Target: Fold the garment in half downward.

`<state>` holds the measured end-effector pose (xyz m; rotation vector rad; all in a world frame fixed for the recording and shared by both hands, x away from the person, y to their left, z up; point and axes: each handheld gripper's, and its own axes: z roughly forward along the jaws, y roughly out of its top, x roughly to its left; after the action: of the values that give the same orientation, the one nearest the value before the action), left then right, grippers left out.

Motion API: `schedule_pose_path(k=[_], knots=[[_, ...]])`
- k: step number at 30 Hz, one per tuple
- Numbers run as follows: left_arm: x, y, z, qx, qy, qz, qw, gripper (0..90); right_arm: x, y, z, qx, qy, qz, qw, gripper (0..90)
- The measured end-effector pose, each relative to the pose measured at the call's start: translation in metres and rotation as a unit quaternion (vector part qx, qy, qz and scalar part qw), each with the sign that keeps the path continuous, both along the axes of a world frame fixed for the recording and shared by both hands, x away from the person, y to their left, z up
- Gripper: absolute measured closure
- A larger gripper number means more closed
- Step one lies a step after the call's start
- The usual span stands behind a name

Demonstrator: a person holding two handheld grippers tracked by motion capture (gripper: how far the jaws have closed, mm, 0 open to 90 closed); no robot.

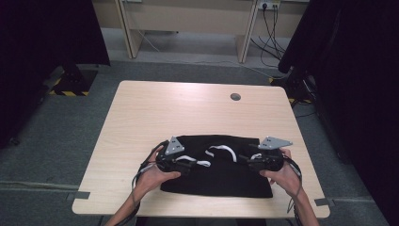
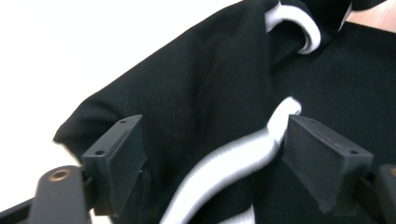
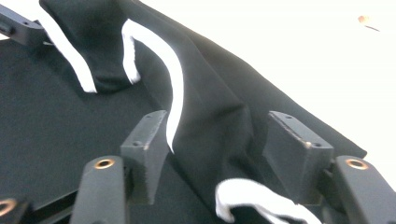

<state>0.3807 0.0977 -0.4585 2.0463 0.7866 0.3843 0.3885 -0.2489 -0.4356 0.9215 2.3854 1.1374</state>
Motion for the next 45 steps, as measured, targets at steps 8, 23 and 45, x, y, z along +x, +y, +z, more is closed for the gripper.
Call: schedule_pose_path(k=[8,23,45], knots=[[0.014,-0.018,-0.001,-0.01,0.036,-0.002,0.9993,20.6,0.032,0.017,-0.007,-0.028,0.046,0.002,0.9985,39.2],[-0.021,-0.001,0.034,-0.012,-0.04,-0.045,0.9981,81.1,-0.024,0.006,0.038,-0.016,-0.026,0.076,0.9967,86.3],[-0.065,0.005,0.016,-0.066,0.027,-0.044,0.9965,23.8,-0.069,-0.009,0.009,0.009,0.016,0.021,0.9996,45.3]])
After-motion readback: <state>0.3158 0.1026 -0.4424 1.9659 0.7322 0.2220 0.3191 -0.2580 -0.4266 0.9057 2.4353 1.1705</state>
